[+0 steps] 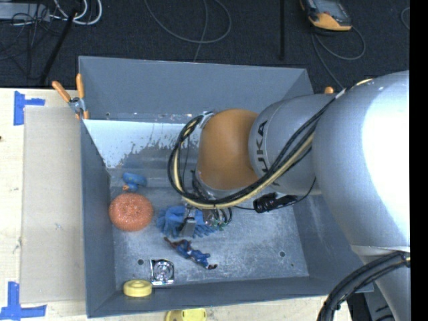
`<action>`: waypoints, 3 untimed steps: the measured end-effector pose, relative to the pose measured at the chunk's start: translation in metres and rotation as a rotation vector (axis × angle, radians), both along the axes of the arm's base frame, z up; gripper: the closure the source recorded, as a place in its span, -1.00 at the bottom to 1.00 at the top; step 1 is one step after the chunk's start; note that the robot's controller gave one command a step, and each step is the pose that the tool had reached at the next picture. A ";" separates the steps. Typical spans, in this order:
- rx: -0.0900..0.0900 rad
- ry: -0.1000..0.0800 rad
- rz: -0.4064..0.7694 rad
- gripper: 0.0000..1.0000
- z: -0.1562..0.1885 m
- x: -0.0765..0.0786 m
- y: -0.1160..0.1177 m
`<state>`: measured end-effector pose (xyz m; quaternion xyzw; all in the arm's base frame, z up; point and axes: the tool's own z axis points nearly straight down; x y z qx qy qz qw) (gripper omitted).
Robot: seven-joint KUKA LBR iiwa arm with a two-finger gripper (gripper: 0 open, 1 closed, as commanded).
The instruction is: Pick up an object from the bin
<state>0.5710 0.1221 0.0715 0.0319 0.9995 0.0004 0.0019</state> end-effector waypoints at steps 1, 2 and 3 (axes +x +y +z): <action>0.000 0.000 -0.001 1.00 0.000 0.000 0.000; 0.000 0.003 -0.009 1.00 0.118 -0.005 0.020; 0.000 0.004 -0.009 1.00 0.118 -0.005 0.019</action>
Offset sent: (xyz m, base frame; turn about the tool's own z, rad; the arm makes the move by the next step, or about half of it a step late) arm -0.0056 0.0194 0.1188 0.0105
